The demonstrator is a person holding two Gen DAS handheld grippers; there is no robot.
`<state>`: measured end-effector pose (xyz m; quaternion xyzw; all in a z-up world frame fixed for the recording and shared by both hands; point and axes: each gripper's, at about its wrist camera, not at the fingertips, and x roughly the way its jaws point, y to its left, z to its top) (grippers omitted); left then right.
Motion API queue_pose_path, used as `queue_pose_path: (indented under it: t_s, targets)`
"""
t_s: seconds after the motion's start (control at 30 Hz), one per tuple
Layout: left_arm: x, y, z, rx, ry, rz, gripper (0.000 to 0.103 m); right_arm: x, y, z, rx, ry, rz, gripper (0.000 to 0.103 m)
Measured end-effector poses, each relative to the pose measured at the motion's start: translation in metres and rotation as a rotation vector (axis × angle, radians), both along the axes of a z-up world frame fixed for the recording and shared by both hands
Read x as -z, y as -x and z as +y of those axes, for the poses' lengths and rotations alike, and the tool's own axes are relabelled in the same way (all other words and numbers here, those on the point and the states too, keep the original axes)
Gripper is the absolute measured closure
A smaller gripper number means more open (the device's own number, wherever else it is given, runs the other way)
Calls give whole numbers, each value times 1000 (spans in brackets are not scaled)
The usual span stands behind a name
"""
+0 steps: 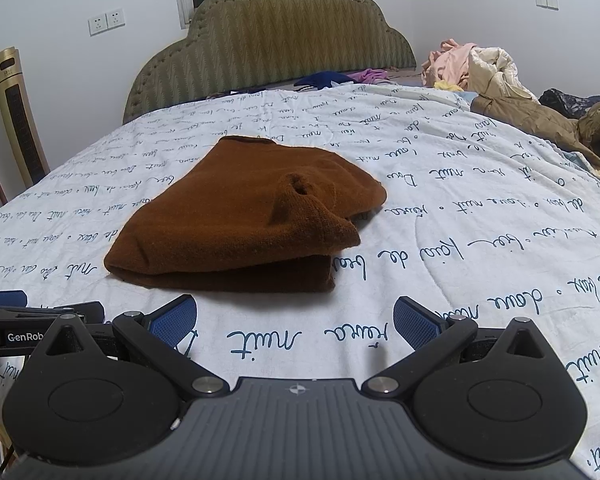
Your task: Fold small clothes
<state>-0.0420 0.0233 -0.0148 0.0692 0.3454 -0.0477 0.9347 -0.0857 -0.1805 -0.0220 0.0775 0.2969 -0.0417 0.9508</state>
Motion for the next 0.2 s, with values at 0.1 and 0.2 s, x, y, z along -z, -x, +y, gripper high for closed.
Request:
queue_pose_path:
  t_s: [0.1,0.2]
  targets:
    - [-4,4,-3,15,-7,-30,1,0,0,0,1,0,0,0]
    - [-12,8,-7,40,8,-52,1,-1,2,-1,2,1,-2,0]
